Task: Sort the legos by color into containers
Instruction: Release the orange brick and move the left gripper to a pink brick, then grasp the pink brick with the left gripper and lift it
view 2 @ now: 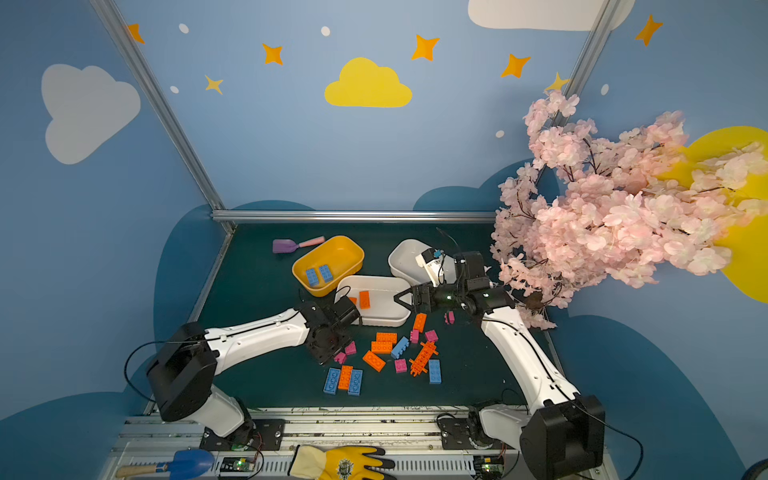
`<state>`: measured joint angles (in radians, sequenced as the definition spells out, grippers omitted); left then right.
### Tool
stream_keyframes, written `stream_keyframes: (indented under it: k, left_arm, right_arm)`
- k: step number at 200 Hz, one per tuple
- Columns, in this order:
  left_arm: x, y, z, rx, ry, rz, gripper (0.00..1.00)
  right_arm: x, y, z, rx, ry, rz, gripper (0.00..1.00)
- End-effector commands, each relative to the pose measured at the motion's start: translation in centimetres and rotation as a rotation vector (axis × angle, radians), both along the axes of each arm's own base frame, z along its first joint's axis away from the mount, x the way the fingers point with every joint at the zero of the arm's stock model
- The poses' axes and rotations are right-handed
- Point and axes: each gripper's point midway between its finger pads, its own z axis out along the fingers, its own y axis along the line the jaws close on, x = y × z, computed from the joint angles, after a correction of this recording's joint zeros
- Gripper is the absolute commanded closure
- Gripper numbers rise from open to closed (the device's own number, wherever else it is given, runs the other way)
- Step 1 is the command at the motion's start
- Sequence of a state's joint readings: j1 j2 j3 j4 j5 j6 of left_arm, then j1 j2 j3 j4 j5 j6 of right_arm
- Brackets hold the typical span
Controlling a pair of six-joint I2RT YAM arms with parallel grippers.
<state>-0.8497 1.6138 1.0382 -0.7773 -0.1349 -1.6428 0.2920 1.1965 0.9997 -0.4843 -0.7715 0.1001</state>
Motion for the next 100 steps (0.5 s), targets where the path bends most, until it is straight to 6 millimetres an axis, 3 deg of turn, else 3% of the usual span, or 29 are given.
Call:
stream_keyframes:
  k: [1, 100]
  left_arm:
    - [0.1, -0.1, -0.5, 0.020, 0.017, 0.055, 0.44]
    - [-1.1, -0.2, -3.5, 0.054, 0.086, 0.066, 0.61]
  right_arm:
    - [-0.4, 0.3, -0.7, 0.001, 0.022, 0.021, 0.05]
    - [-0.4, 0.2, -1.0, -0.001, 0.031, 0.023, 0.05]
